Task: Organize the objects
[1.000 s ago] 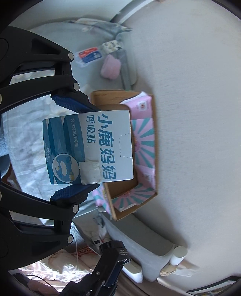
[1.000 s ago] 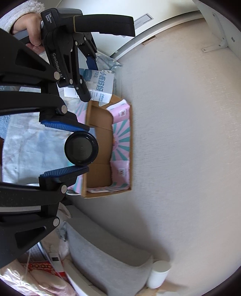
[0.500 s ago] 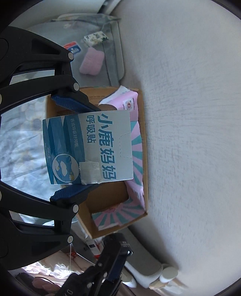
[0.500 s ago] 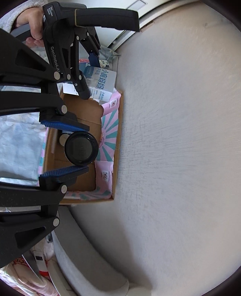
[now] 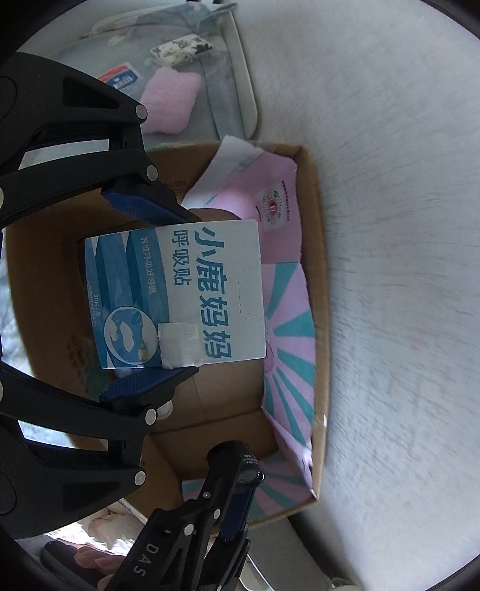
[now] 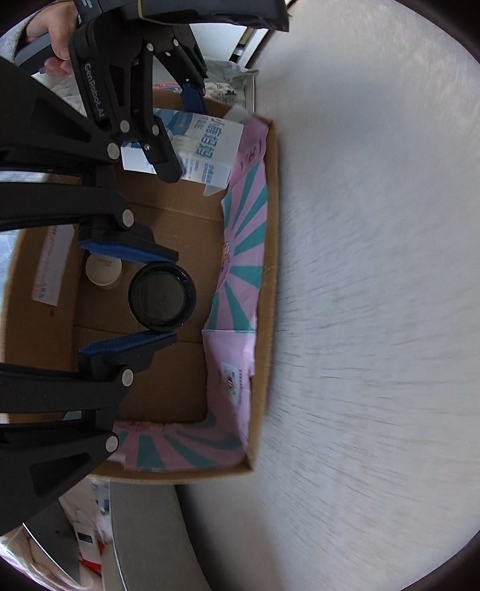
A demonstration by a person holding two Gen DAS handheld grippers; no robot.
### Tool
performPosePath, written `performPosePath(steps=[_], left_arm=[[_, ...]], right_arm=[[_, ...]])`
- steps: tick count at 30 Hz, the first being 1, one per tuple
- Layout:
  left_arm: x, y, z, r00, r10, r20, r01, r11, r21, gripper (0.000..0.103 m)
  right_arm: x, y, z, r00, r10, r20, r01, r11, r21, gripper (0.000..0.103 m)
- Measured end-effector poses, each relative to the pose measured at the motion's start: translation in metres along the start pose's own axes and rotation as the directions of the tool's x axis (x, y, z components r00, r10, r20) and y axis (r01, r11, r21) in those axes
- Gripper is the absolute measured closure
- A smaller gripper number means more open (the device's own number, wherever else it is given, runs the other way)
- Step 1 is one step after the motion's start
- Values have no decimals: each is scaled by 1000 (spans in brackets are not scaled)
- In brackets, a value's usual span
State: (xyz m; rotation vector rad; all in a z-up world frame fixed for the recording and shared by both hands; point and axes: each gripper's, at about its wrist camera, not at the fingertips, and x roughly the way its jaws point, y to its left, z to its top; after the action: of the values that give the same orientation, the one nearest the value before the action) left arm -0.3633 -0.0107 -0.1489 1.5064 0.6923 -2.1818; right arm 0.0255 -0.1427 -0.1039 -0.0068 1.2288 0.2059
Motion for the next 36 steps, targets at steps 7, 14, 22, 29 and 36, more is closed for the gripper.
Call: performPosePath(steps=[7,14,22,29,36], left_arm=[[9,-6,3,1000,21,-21,-20,999,34,36],[-1,-19,3,998,55,-3,-55,995,86,6],[-8,-34,-6,994,98,42,-104,982,156,0],[-7,-34,-4,995,84,48,-90,986,140,0],[-17,-44,-7,995,68,79,-77,989,123,0]], right_arm=[[22,-8,1,998,11,-55,-10,1000,22,70],[20,-23,2,997,16,-79,-11,998,59,59],[8,-38,4,998,7,-65,-2,997,80,1],[-7,-40,0,999,12,-49,-9,998,67,1],[-22,-38,5,999,30,-20,-28,997,71,1]])
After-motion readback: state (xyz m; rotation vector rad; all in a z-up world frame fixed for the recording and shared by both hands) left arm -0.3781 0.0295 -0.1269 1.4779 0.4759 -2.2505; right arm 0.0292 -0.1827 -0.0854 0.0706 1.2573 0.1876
